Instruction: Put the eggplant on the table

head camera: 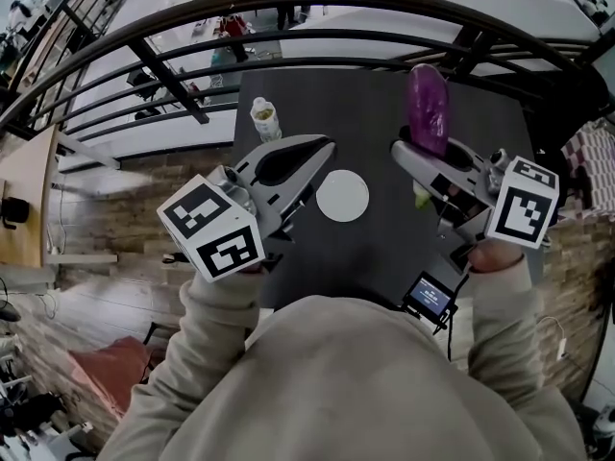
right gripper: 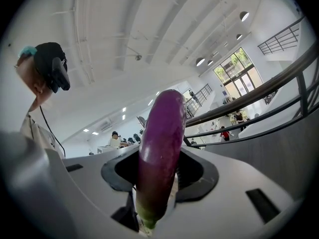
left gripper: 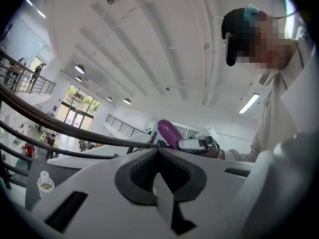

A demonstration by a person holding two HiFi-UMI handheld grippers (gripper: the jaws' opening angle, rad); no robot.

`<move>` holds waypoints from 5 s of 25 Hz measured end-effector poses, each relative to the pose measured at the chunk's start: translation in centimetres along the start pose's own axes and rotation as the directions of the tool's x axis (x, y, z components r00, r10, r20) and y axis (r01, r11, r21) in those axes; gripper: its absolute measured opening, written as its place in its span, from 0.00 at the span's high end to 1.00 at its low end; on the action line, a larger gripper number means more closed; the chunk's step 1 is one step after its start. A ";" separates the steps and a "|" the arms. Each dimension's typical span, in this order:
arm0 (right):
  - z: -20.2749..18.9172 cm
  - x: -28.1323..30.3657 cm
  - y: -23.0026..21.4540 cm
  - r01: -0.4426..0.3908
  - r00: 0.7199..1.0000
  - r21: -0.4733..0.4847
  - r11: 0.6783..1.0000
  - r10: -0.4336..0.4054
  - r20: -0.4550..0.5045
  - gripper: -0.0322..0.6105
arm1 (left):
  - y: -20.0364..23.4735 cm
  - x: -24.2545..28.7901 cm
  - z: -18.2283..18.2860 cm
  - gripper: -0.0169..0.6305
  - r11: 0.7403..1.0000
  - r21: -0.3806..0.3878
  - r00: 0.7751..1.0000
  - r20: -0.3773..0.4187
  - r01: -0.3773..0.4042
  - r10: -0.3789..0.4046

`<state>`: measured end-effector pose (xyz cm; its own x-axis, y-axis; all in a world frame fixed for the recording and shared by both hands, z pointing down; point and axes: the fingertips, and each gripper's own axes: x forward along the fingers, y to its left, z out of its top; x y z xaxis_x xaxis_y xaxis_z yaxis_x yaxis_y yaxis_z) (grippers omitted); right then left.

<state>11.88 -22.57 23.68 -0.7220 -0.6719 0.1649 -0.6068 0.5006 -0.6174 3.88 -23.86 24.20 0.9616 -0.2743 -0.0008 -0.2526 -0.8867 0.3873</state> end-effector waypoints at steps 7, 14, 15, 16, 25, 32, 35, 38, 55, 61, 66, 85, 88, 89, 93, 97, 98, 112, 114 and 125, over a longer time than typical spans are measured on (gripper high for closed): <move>-0.5 0.0 -0.5 -0.002 1.000 0.018 1.000 0.002 -0.017 0.66 | 0.2 0.3 -0.5 0.96 1.000 -0.019 1.000 -0.011 -0.014 0.014; -1.2 -0.2 -1.8 0.017 0.999 0.030 0.999 -0.016 -0.029 0.66 | 0.7 0.7 -2.0 0.96 0.999 -0.047 0.999 -0.036 -0.014 0.012; -1.4 -0.3 -2.0 0.019 0.999 0.033 0.999 -0.018 -0.030 0.66 | 0.8 0.7 -2.2 0.96 0.999 -0.051 0.999 -0.039 -0.015 0.013; -1.5 -0.3 -2.2 0.022 0.999 0.034 0.999 -0.021 -0.031 0.66 | 0.9 0.8 -2.5 0.96 0.998 -0.055 0.999 -0.043 -0.017 0.015; -3.0 -0.4 -4.2 0.027 0.998 0.058 0.998 -0.023 -0.062 0.66 | 1.4 1.6 -5.3 0.96 0.995 -0.094 0.996 -0.086 -0.035 0.027; -4.4 0.8 -6.1 0.039 0.994 0.072 0.997 -0.032 -0.102 0.66 | 3.2 1.5 -7.4 0.96 0.988 -0.135 0.992 -0.114 -0.073 0.058; -5.3 1.1 -6.9 0.046 0.992 0.084 0.995 -0.036 -0.117 0.66 | 3.7 1.3 -8.5 0.96 0.984 -0.150 0.989 -0.128 -0.091 0.072; -6.0 1.4 -8.0 0.050 0.991 0.096 0.994 -0.038 -0.127 0.66 | 4.4 1.7 -9.3 0.96 0.982 -0.158 0.988 -0.135 -0.100 0.079; -13.3 2.7 -12.5 0.118 0.956 0.146 0.982 -0.073 -0.283 0.66 | 6.6 1.2 -15.0 0.96 0.962 -0.218 0.978 -0.161 -0.167 0.133; -17.0 3.4 -14.7 0.176 0.920 0.144 0.974 -0.110 -0.377 0.66 | 7.2 0.3 -17.9 0.96 0.946 -0.256 0.972 -0.174 -0.201 0.160; -19.4 3.6 -16.2 0.208 0.892 0.145 0.967 -0.126 -0.435 0.66 | 7.5 -0.2 -19.4 0.96 0.937 -0.272 0.969 -0.172 -0.218 0.176; -29.0 7.6 -22.6 0.296 0.762 0.124 0.947 -0.155 -0.629 0.66 | 8.6 -3.4 -23.8 0.96 0.887 -0.353 0.953 -0.155 -0.298 0.259; -30.8 8.0 -23.7 0.319 0.731 0.100 0.943 -0.177 -0.660 0.66 | 8.6 -3.7 -24.2 0.96 0.882 -0.358 0.951 -0.153 -0.306 0.268; -31.2 8.1 -24.0 0.328 0.720 0.095 0.940 -0.184 -0.669 0.66 | 8.6 -3.8 -24.2 0.96 0.881 -0.360 0.951 -0.152 -0.308 0.270; -32.5 8.3 -25.1 0.366 0.695 0.089 0.926 -0.208 -0.689 0.66 | 8.6 -4.1 -24.2 0.96 0.880 -0.362 0.951 -0.150 -0.307 0.270; -33.2 8.1 -25.9 0.385 0.671 0.058 0.921 -0.236 -0.703 0.66 | 8.5 -4.3 -24.4 0.96 0.877 -0.364 0.949 -0.154 -0.314 0.276; -33.3 8.0 -26.1 0.388 0.665 0.047 0.921 -0.244 -0.706 0.66 | 8.5 -4.4 -24.5 0.96 0.876 -0.364 0.948 -0.155 -0.317 0.279; -34.6 8.2 -27.4 0.421 0.619 -0.048 0.906 -0.326 -0.714 0.65 | 7.8 -5.3 -25.6 0.96 0.860 -0.404 0.950 -0.164 -0.311 0.267; -34.6 8.1 -27.5 0.423 0.619 -0.042 0.905 -0.323 -0.716 0.65 | 7.9 -5.4 -25.6 0.96 0.854 -0.416 0.950 -0.159 -0.311 0.268; -34.8 7.7 -28.5 0.436 0.578 -0.125 0.891 -0.384 -0.720 0.63 | 8.1 -5.8 -25.5 0.96 0.851 -0.421 0.950 -0.155 -0.313 0.272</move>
<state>12.03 -23.02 69.35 -0.4234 -0.1872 0.8864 -0.8973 0.2210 -0.3820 -1.01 -19.98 50.83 0.8609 -0.4444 0.2478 -0.4710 -0.5121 0.7182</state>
